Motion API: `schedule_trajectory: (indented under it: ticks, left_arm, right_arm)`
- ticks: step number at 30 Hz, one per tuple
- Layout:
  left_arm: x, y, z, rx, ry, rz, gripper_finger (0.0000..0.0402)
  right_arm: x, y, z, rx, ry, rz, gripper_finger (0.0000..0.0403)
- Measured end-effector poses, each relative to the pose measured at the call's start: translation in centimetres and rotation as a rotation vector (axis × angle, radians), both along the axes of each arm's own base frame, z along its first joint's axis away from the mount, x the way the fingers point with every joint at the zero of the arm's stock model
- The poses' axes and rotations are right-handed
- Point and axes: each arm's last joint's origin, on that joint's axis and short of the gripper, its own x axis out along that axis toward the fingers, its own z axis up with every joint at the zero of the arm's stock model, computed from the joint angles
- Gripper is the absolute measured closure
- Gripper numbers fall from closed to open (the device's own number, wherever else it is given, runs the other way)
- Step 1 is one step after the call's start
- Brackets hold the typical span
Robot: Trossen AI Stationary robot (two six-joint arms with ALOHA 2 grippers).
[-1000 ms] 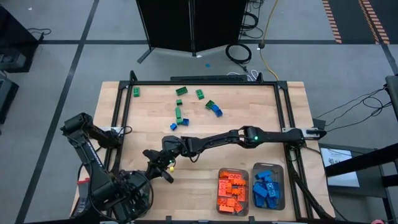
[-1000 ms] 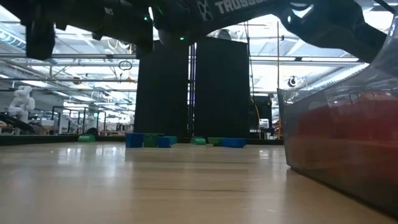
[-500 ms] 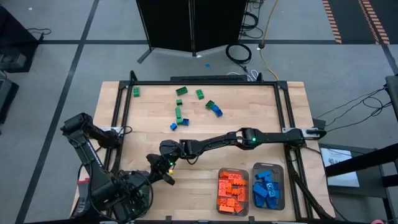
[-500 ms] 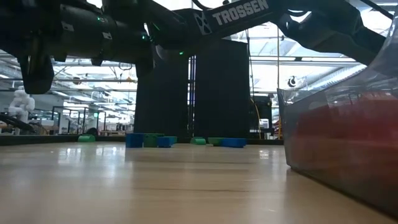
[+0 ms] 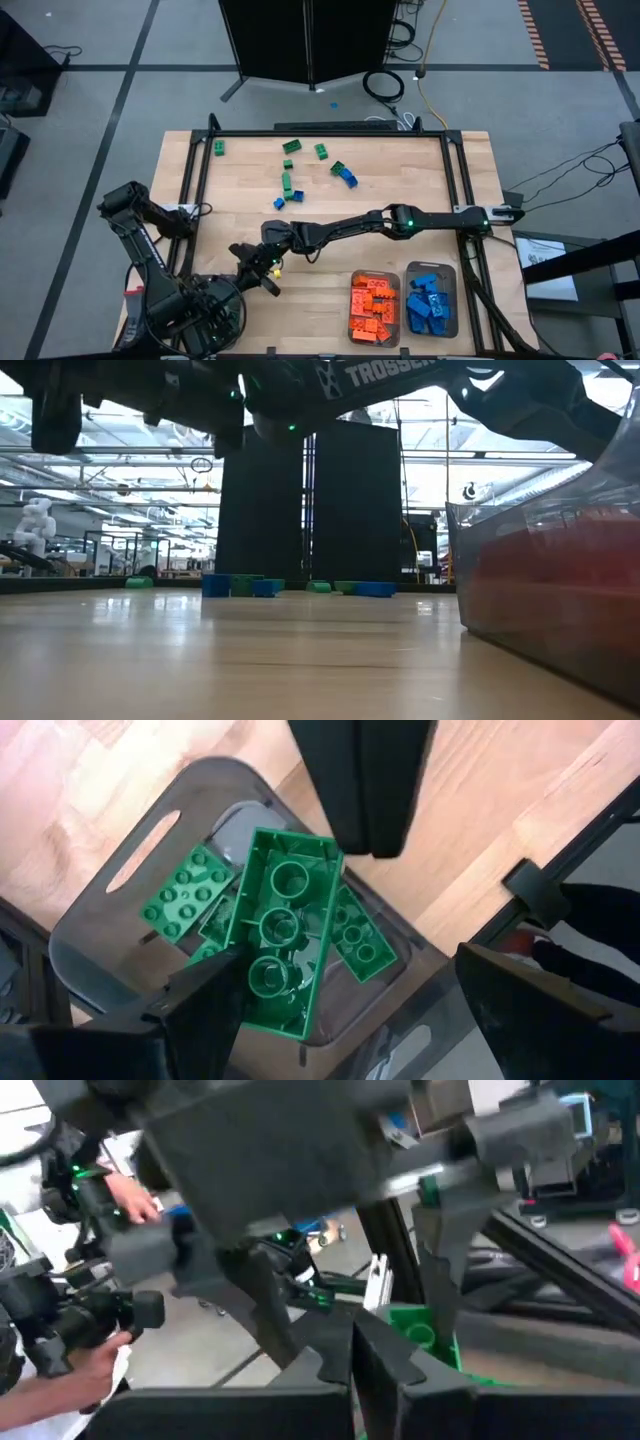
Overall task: Sort blocks
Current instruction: Put the green game piece into the left black bin, then move the green game piece to the center
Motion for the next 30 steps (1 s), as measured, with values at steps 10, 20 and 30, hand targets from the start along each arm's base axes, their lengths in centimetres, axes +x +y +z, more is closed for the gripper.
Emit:
schedule_trajectory:
  ticks: [10,20,30]
  left_arm:
    - [0.5,0.2,0.1,0.032,-0.079,0.016,0.005]
    - [0.3,0.2,0.0,0.01,-0.03,0.025,0.005]
    - [-0.6,2.6,0.2,0.213,0.088,0.153,0.005]
  right_arm:
    - [-0.4,1.7,-2.7,-0.127,0.128,0.014,0.0403]
    - [-0.4,1.9,-3.0,-0.125,0.152,0.017,0.0403]
    - [-2.9,-5.7,3.6,-0.316,0.341,-0.049,0.0403]
